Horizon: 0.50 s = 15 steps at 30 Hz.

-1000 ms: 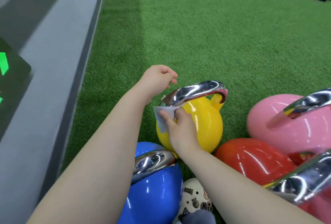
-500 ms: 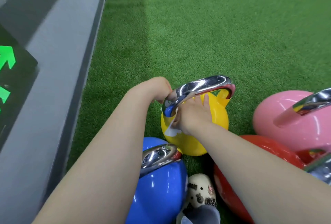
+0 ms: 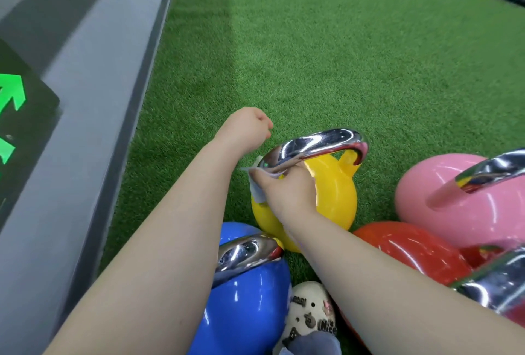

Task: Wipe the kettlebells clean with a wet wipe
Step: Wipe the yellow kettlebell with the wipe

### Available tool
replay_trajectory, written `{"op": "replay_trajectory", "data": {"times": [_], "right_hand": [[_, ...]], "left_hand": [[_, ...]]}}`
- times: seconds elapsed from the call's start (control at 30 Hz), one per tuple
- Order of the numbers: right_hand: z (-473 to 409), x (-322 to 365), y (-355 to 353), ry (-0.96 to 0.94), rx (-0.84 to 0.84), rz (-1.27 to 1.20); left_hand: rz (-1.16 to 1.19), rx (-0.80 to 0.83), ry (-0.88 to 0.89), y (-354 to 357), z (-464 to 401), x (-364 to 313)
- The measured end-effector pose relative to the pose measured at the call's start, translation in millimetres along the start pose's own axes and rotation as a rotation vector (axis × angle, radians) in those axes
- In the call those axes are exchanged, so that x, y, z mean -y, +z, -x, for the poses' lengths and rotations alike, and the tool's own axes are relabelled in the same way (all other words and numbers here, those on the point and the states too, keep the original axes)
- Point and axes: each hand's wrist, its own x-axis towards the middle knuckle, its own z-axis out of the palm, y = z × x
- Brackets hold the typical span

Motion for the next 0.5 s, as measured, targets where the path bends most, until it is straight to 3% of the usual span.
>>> {"op": "replay_trajectory", "data": {"times": [0.13, 0.23, 0.3, 0.5], "right_hand": [[4, 21, -14, 0.332, -0.029, -0.503], [-4, 29, -36, 0.532, 0.043, -0.776], [-7, 30, -46, 0.569, 0.096, -0.798], [-1, 23, -74, 0.551, 0.165, -0.52]], "left_hand": [[0.175, -0.102, 0.095, -2, 5, -7], [0.282, -0.114, 0.223, -3, 12, -18], [0.332, -0.057, 0.308, -4, 18, -24], [0.26, 0.287, 0.495, -1, 28, -23]]}}
